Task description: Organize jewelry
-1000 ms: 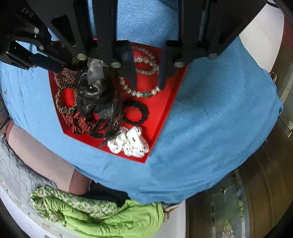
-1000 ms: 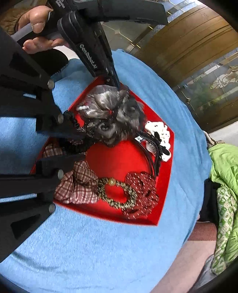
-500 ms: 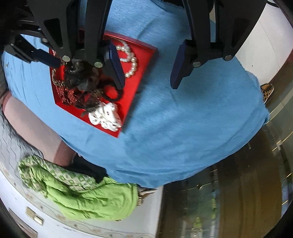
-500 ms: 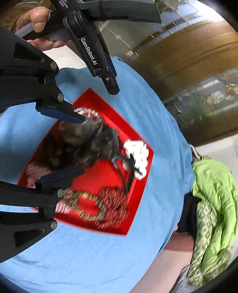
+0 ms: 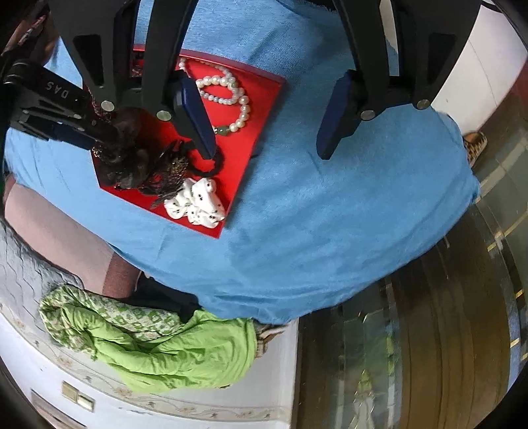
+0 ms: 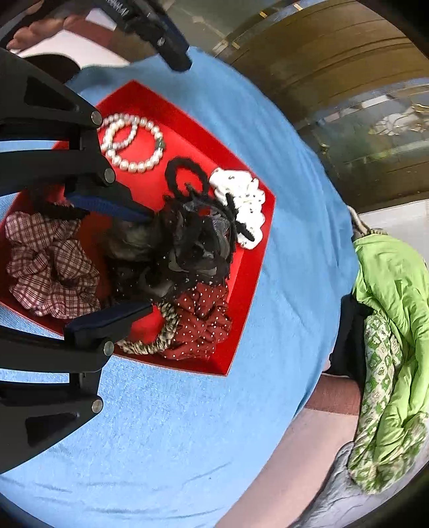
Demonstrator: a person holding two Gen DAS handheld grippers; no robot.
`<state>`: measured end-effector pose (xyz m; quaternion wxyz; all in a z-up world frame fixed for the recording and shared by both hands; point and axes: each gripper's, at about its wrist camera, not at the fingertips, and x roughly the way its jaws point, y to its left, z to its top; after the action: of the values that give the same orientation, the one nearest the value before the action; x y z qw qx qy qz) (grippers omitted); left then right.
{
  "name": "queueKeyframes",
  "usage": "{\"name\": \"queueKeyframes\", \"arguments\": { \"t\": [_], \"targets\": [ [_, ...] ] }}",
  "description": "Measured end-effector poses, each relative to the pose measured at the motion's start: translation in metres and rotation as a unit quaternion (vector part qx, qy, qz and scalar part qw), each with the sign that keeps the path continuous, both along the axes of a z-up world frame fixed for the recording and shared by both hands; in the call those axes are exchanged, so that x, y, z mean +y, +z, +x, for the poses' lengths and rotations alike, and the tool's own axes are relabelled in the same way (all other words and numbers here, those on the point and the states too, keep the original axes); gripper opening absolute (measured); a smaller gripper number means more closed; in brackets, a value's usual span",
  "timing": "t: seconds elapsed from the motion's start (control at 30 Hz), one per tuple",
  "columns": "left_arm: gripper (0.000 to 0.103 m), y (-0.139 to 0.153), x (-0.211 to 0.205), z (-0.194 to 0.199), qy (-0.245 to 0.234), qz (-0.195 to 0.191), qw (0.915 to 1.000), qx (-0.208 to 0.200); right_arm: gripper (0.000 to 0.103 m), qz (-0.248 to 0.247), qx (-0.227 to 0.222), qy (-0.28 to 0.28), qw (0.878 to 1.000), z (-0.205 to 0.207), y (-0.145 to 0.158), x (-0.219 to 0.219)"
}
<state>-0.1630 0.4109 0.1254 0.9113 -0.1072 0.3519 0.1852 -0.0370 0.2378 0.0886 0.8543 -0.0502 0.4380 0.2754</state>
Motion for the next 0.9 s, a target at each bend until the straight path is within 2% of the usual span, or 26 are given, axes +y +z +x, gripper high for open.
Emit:
{"name": "queueKeyframes", "arguments": {
  "t": [0.1, 0.17, 0.23, 0.37, 0.43, 0.6, 0.7, 0.77, 0.9],
  "targets": [
    [0.073, 0.011, -0.013, -0.004, -0.004, 0.027, 0.9994, -0.020, 0.054, 0.025, 0.003, 0.025, 0.999, -0.008, 0.008, -0.001],
    [0.075, 0.020, -0.021, -0.007, -0.005, 0.041, 0.9985, -0.036, 0.054, 0.038, 0.011, 0.044, 0.998, -0.014, 0.009, -0.001],
    [0.084, 0.026, -0.027, -0.009, -0.004, 0.057, 0.9974, -0.044, 0.054, 0.049, 0.016, 0.058, 0.997, -0.021, 0.011, -0.002],
    [0.091, 0.042, -0.050, -0.016, 0.004, 0.120, 0.9904, -0.069, 0.054, 0.061, 0.020, 0.058, 0.996, -0.033, 0.015, -0.014],
    [0.099, 0.050, -0.061, -0.020, 0.006, 0.137, 0.9870, -0.083, 0.055, 0.064, 0.020, 0.045, 0.997, -0.039, 0.016, -0.028],
    [0.102, 0.067, -0.086, -0.025, 0.012, 0.163, 0.9810, -0.104, 0.057, 0.068, 0.018, -0.013, 0.997, -0.052, 0.019, -0.076],
    [0.103, 0.075, -0.102, -0.027, 0.000, 0.163, 0.9800, -0.114, 0.058, 0.056, 0.005, -0.055, 0.997, -0.060, 0.023, -0.102],
    [0.103, 0.079, -0.117, -0.027, -0.010, 0.162, 0.9798, -0.117, 0.063, 0.053, -0.001, -0.081, 0.995, -0.066, 0.025, -0.120],
    [0.103, 0.080, -0.140, -0.022, -0.054, 0.144, 0.9831, -0.100, 0.069, 0.049, -0.013, -0.116, 0.992, -0.077, 0.030, -0.146]
  ]
}}
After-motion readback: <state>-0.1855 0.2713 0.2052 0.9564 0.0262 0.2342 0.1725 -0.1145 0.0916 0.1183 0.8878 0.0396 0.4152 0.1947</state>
